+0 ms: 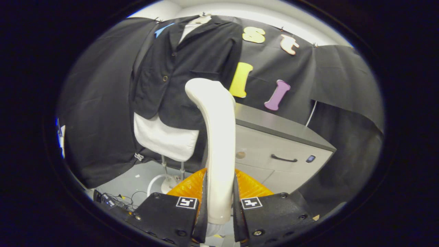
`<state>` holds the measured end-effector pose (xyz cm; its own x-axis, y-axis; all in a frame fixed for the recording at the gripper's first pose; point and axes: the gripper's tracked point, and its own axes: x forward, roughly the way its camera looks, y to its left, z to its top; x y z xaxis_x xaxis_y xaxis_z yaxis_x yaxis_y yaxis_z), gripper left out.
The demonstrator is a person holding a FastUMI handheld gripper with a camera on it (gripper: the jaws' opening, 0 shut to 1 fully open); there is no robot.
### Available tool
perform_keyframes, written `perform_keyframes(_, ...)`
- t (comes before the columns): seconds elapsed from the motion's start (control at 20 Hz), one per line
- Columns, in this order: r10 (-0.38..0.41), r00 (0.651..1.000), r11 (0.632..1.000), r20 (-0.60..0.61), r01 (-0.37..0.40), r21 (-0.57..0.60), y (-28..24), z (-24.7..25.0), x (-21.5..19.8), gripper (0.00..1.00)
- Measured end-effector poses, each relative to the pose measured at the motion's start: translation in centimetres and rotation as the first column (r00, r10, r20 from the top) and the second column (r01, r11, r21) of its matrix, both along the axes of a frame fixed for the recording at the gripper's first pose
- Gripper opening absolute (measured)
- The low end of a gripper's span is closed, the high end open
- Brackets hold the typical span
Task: Iron the clothes twice with a garment steamer, once on the left side and once on the right side.
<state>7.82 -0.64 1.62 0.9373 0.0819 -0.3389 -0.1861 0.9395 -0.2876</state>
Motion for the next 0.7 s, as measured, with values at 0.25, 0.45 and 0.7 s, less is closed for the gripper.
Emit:
perform_keyframes(0.25,0.003,0.999,1.000,-0.048,-0.002,0.029,-4.1,-0.7,-2.0,0.33)
perform_keyframes(0.45,-0.014,0.997,0.998,-0.074,0.018,0.053,-7.0,-1.4,-3.1,0.33)
perform_keyframes(0.7,-0.083,0.990,0.995,-0.116,0.089,0.046,-10.2,-2.2,-4.5,0.33)
